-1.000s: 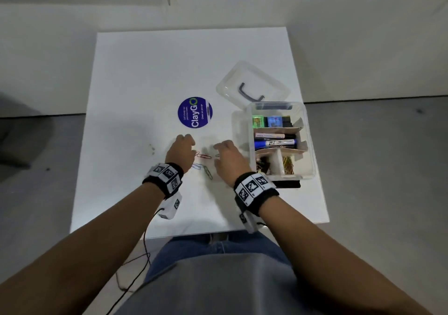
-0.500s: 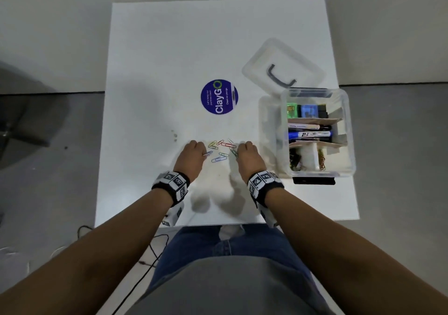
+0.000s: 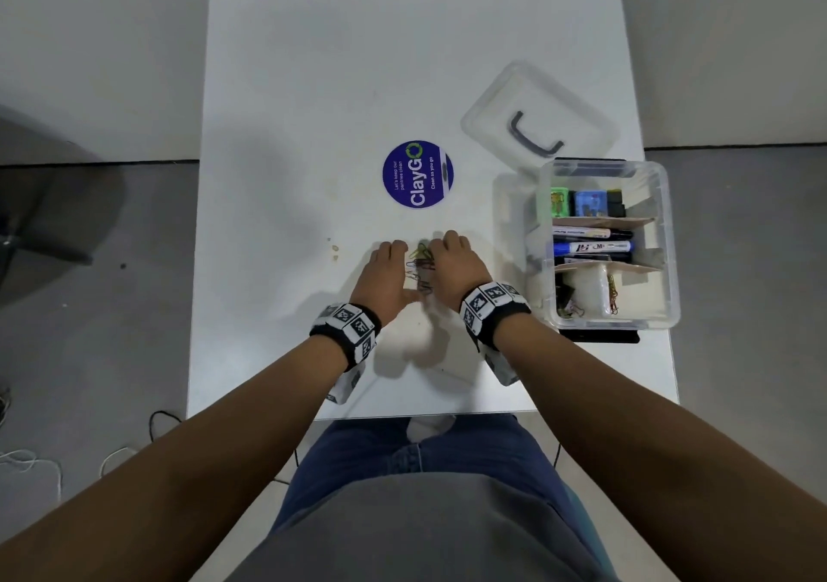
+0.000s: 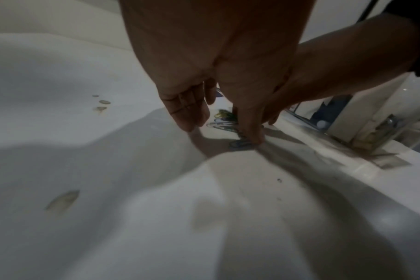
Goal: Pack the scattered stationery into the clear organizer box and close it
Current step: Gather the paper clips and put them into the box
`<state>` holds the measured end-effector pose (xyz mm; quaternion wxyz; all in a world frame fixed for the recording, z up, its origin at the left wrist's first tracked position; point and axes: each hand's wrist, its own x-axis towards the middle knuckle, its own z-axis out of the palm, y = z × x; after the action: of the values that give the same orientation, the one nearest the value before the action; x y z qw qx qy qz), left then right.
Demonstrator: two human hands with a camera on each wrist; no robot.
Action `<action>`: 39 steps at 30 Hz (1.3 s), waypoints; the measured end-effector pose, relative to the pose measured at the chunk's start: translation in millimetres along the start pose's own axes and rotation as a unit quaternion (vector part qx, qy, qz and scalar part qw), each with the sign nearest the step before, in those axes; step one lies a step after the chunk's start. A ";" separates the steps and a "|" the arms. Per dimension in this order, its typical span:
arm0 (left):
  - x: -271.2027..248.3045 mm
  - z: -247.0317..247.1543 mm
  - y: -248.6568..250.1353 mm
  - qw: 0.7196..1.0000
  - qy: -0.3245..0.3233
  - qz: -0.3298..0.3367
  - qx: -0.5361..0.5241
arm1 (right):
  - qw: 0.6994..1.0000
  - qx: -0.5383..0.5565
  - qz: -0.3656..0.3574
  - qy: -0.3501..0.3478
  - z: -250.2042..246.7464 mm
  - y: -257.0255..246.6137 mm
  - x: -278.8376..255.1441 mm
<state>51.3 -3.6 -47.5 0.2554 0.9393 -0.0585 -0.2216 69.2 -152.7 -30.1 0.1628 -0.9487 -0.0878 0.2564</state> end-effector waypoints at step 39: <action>-5.2 -16.6 40.4 1.000 0.012 -0.001 0.007 | 0.984 0.131 0.104 0.056 -34.0 24.0 -18.5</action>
<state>54.1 -29.8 -12.2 0.2495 0.9435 -0.0558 -0.2107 72.9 -188.7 -2.4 0.2628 -0.9361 0.0549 0.2272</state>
